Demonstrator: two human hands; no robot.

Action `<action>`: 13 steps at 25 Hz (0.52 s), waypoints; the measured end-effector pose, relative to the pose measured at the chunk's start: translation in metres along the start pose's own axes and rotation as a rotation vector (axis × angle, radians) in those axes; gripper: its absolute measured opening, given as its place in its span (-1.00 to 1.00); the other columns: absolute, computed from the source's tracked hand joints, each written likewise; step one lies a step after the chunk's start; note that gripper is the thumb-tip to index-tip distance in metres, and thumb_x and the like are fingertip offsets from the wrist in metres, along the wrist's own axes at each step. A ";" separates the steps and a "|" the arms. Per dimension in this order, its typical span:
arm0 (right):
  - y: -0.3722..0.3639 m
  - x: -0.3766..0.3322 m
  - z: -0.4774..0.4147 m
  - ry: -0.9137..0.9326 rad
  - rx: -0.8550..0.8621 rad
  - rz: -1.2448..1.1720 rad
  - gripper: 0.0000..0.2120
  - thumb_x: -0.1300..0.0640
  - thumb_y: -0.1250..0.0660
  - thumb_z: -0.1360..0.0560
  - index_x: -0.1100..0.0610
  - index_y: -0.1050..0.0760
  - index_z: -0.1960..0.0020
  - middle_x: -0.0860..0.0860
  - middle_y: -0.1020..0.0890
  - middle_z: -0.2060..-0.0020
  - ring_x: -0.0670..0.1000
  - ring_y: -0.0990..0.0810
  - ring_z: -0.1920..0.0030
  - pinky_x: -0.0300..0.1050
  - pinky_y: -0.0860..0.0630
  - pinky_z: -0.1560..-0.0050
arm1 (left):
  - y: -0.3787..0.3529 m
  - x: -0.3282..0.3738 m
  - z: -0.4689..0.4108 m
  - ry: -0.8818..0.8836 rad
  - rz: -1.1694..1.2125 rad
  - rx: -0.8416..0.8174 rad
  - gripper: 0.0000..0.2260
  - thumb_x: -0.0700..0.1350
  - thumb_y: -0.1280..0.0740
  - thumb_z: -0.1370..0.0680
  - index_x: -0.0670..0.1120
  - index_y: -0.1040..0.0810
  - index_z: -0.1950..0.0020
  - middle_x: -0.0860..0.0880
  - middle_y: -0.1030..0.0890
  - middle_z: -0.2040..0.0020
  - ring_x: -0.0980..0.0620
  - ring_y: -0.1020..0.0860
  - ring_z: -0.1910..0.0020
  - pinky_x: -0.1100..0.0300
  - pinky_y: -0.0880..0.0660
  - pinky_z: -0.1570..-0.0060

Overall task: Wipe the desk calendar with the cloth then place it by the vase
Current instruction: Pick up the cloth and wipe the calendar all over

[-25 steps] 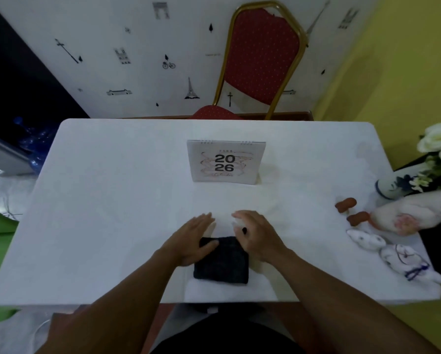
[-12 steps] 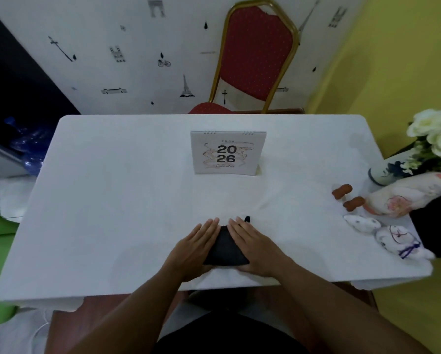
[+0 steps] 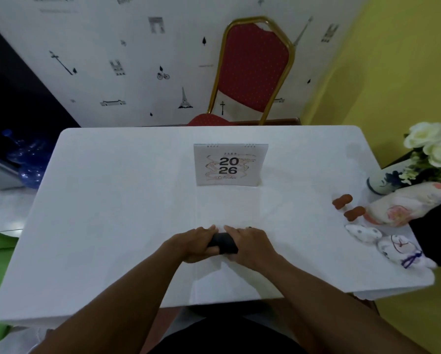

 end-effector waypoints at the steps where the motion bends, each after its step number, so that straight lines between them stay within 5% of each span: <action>1: 0.004 0.006 -0.008 -0.040 -0.006 -0.025 -0.34 -0.12 -0.38 -0.53 0.03 -0.34 -0.57 0.09 -0.69 -0.21 0.19 -0.67 -0.13 0.03 -0.57 -0.10 | 0.008 -0.003 -0.002 0.024 0.055 0.030 -0.32 0.19 -0.28 -0.60 -0.16 -0.18 -0.58 -0.22 -0.47 -0.42 -0.15 -0.49 -0.29 0.13 -0.38 -0.17; 5: 0.031 0.037 -0.013 -0.115 0.089 -0.192 -0.38 0.03 -0.33 -0.53 -0.20 -0.28 -0.55 0.06 -0.74 0.00 0.21 -0.69 0.07 -0.05 -0.52 0.16 | 0.045 -0.020 0.003 0.140 0.475 0.355 -0.13 0.49 -0.11 -0.49 -0.03 -0.11 -0.63 -0.10 -0.28 -0.57 -0.13 -0.35 -0.47 -0.08 -0.30 -0.43; 9: 0.048 0.075 -0.018 -0.240 0.228 -0.450 -0.44 0.11 -0.43 -0.50 -0.24 -0.42 -0.43 -0.02 -0.75 0.06 0.12 -0.71 0.12 0.04 -0.65 0.13 | 0.089 -0.034 -0.017 0.234 0.681 0.811 -0.48 0.08 -0.14 -0.70 -0.06 -0.14 -0.61 -0.11 -0.28 -0.57 -0.14 -0.35 -0.47 -0.08 -0.34 -0.39; 13: 0.053 0.086 -0.029 -0.260 0.325 -0.572 -0.47 0.19 -0.44 -0.48 -0.21 -0.51 -0.37 -0.16 -0.73 -0.06 0.00 -0.70 0.00 0.02 -0.66 0.03 | 0.113 -0.035 -0.042 0.214 0.734 0.890 -0.63 0.01 -0.04 -0.73 -0.10 -0.37 -0.48 -0.07 -0.50 -0.37 -0.08 -0.49 -0.28 0.22 -0.48 -0.10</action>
Point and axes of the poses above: each hand's wrist, its own z-axis away from the middle knuckle, its own y-axis out of the back of the hand, x = y × z, the point moved 2 cm from there along -z, towards the middle knuckle
